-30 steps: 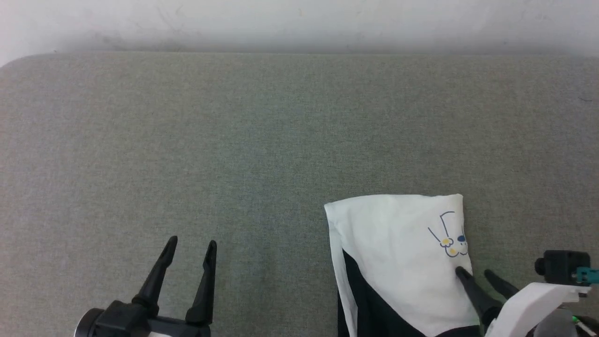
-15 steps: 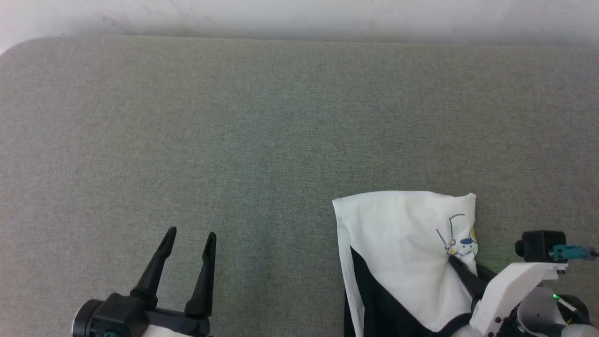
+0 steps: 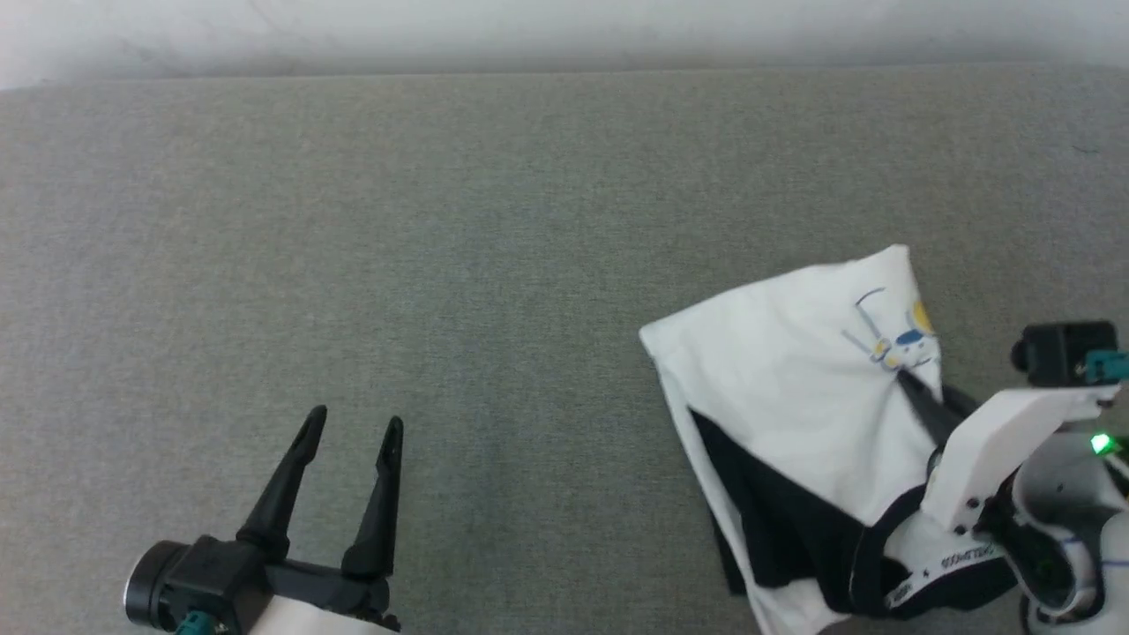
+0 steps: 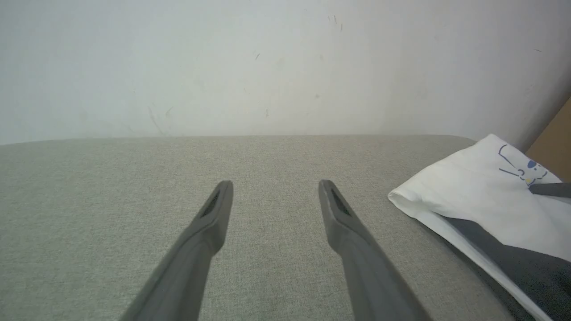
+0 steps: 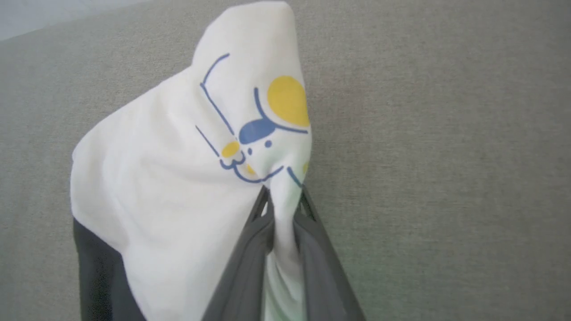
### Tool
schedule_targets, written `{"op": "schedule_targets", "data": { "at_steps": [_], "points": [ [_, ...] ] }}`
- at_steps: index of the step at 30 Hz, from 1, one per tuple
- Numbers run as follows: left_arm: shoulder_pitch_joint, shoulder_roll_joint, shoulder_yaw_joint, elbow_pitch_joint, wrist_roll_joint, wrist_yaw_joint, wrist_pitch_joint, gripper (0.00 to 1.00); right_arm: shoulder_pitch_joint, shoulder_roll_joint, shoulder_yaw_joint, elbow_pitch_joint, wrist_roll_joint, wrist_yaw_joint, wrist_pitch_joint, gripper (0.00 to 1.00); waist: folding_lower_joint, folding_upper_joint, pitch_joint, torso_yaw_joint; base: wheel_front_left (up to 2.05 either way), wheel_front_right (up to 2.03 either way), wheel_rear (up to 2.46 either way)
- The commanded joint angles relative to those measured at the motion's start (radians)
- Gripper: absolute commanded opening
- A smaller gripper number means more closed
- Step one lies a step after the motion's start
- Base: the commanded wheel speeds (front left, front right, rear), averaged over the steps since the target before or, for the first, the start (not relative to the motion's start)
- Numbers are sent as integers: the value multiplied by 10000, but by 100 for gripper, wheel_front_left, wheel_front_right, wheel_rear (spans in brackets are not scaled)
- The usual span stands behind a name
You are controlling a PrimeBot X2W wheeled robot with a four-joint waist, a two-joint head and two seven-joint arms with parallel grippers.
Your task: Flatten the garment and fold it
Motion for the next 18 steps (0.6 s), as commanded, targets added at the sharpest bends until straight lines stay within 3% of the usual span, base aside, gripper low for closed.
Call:
{"op": "schedule_targets", "data": {
  "at_steps": [1,10,18],
  "points": [
    [-254,100,36,-82,132,14,46,100,-344,-230,-63,-84,-100,-19,119,0,-1,0,166,-303,0,0,0],
    [-724,425,108,-509,337,17,287,100,-1727,-1978,110,-138,-638,-19,767,0,-1,0,867,-1074,0,0,0],
    [-1276,616,316,-984,489,158,476,100,-2762,-3402,-504,728,-1327,-19,582,0,-1,0,1913,-1410,0,0,0]
  ]
}}
